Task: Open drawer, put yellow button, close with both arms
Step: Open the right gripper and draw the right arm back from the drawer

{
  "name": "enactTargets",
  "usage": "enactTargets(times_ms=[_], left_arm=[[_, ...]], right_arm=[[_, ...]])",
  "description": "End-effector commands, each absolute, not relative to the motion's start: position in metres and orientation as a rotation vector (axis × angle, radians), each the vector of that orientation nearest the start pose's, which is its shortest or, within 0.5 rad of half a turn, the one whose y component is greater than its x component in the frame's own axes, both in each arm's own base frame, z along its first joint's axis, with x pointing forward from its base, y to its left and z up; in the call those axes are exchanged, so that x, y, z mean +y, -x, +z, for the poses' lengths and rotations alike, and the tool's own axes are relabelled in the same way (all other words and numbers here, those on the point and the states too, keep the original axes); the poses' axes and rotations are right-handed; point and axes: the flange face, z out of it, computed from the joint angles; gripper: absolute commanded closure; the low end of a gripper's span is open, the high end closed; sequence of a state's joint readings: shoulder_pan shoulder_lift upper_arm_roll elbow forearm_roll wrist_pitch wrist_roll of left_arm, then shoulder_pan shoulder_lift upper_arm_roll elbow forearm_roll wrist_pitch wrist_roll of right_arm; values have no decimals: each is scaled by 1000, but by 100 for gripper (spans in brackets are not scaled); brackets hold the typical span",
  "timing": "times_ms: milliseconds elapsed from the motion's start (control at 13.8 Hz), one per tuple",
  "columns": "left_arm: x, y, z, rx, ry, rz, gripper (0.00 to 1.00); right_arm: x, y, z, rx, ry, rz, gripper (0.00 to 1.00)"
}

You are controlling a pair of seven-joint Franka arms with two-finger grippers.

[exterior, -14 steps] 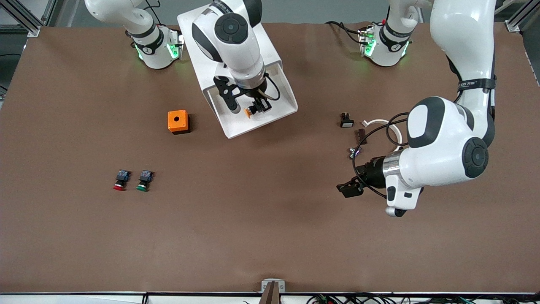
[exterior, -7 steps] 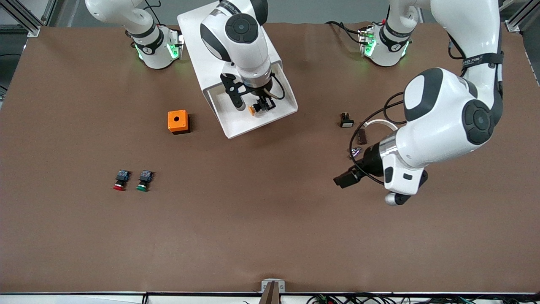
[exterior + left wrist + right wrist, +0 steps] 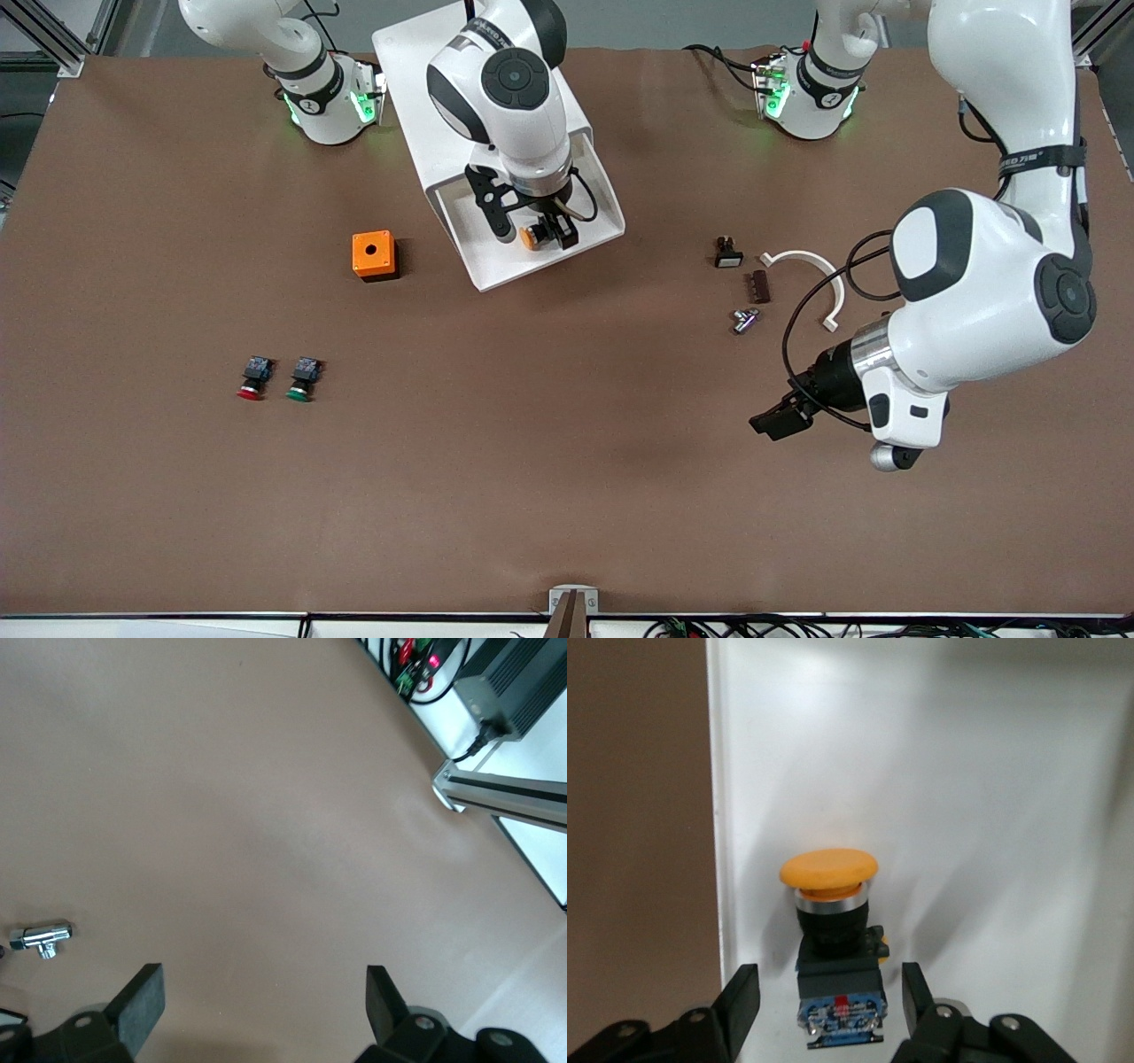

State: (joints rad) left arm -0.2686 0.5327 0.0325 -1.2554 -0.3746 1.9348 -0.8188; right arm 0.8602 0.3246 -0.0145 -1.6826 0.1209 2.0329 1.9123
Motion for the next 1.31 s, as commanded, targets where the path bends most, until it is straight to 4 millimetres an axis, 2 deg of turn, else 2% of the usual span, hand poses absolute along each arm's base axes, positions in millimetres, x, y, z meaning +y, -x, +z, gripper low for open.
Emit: enactTargets(times_ms=[0,145,290,363,580,725,870,943,1233], left_arm=[[-203,-697,470,-1102,3265,27,0],[-203,-697,471,-1059,3243,-14,0],[-207,-699,466,-1054,3247,-29,0],[-209,-701,460,-1056,3247,-46,0],[-217,-699,463,-1059,3253,-52,0],[-225,-696,463,-1046,3256,-49,0],[-226,-695,466,-1044,3256,-52,0],[-235,-692,466,-1028,3263,-47,0],[-288,-671,456,-1055,3236,26,0]], right_arm=[[493,-441,460,1471,2732,149,0],[461,-465,493,1249,2887,199,0],[409,-497,512,1032,2993,249,0],[374,-514,521,945,3025,273,0],[264,-561,539,648,3075,317,0],[195,-584,541,506,3074,331,0],[142,-599,540,388,3076,326,0],[116,-605,537,349,3095,319,0],[47,-618,531,304,3133,304,0]])
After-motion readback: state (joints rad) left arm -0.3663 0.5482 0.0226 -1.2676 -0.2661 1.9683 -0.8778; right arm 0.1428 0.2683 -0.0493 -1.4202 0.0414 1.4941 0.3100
